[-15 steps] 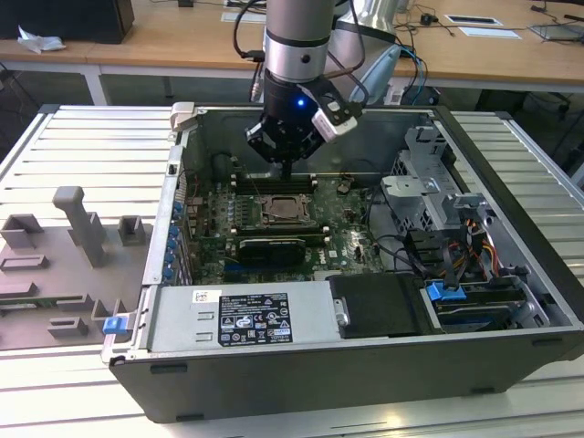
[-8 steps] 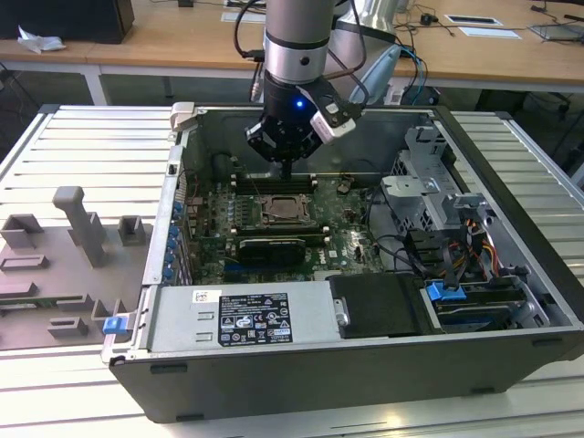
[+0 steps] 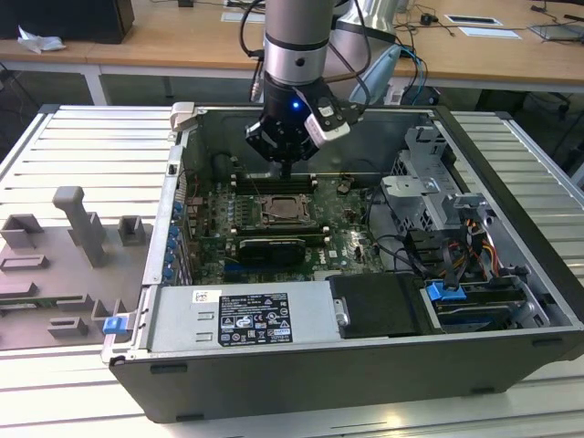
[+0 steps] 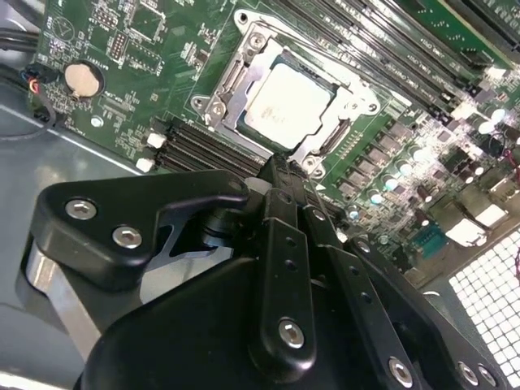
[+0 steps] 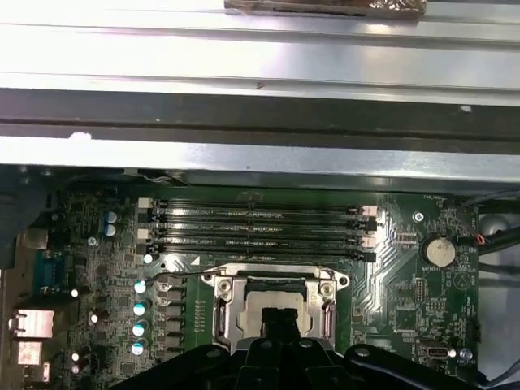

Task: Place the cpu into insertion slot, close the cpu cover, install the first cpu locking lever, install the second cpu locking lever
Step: 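Install the first cpu locking lever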

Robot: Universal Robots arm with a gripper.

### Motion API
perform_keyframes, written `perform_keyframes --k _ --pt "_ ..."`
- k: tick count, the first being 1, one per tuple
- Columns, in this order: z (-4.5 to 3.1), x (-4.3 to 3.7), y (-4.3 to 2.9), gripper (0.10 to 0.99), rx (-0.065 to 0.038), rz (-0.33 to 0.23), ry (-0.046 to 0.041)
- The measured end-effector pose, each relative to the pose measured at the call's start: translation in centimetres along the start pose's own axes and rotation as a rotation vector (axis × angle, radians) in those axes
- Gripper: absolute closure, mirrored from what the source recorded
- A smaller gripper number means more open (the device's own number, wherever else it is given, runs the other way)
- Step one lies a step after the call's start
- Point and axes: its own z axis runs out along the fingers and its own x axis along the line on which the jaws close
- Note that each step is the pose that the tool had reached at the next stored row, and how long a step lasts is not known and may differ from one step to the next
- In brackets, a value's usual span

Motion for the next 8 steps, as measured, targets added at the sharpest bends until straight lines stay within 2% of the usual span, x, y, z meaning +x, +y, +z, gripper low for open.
perform_keyframes --k 4,8 --pt "0.0 0.33 0.01 0.98 0.0 0.0 -0.0001" --pt "0.01 1.24 0.02 0.98 0.0 0.0 0.0"
